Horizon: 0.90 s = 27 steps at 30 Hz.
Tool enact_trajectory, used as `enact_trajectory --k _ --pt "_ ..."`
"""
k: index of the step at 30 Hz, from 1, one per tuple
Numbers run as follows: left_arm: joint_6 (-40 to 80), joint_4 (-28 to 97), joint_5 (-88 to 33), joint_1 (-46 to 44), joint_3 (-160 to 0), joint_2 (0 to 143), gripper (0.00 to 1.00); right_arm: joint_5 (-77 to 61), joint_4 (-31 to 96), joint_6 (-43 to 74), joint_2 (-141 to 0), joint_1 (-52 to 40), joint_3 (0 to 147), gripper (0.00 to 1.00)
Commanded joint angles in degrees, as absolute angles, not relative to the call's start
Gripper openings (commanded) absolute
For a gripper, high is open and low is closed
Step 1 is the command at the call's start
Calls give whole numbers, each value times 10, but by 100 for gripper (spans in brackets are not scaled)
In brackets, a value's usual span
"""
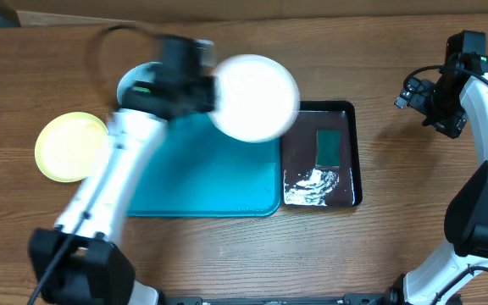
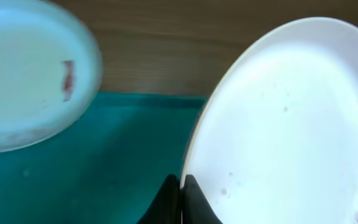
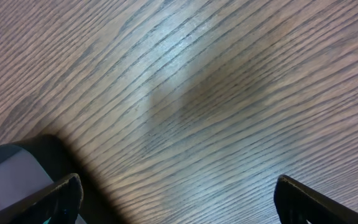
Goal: Clean dirty plates on tray and stack at the side
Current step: 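Swing the white plate left and stack it on the yellow plate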
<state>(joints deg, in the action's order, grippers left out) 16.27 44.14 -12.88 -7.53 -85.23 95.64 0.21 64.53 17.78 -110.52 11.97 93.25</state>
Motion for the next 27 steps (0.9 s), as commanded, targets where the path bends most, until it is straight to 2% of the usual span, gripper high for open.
enact_trajectory --k 1,7,12,19,27 --pt "193 471 -291 73 -863 944 4 -1 644 178 -1100 121 938 100" --pt "204 502 -254 284 -863 948 4 -1 644 178 -1100 121 938 100" --pt "219 513 -182 394 -860 960 4 -1 644 178 -1100 121 938 100" --pt "254 491 -65 425 -824 986 4 -1 644 178 -1100 121 938 100" --pt "253 465 -8 424 -794 1026 4 -1 644 178 -1100 121 938 100"
